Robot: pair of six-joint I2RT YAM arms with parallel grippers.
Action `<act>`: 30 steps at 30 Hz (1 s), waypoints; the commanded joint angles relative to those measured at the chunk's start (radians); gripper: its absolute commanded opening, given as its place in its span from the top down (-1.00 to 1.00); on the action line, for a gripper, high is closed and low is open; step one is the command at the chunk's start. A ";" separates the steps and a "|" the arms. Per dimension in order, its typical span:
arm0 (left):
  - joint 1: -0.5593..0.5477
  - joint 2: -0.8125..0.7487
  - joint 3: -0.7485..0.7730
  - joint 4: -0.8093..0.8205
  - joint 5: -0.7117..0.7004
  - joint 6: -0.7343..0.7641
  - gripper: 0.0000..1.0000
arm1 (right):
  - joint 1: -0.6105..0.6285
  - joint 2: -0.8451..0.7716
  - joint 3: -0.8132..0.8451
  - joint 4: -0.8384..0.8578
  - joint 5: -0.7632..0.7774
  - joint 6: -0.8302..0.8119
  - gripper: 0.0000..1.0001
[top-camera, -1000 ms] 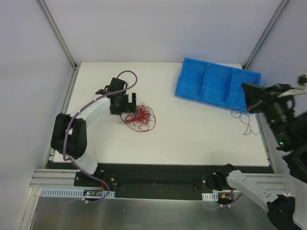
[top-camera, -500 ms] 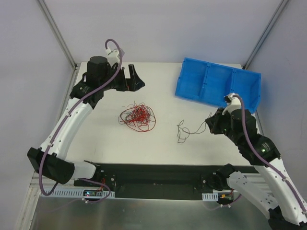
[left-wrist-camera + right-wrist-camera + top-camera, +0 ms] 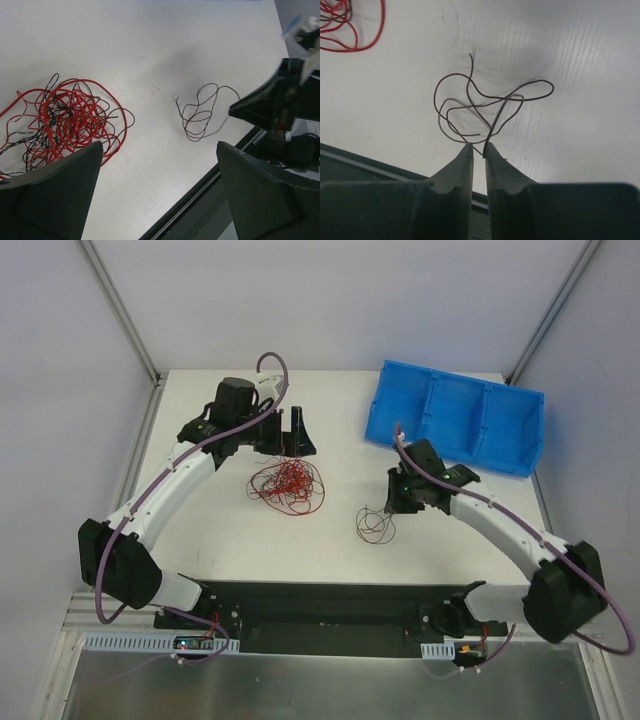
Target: Untangle the cables
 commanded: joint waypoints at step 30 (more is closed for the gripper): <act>-0.007 -0.078 -0.021 0.043 -0.029 0.017 -0.93 | 0.322 0.475 0.089 0.131 0.374 -0.012 0.13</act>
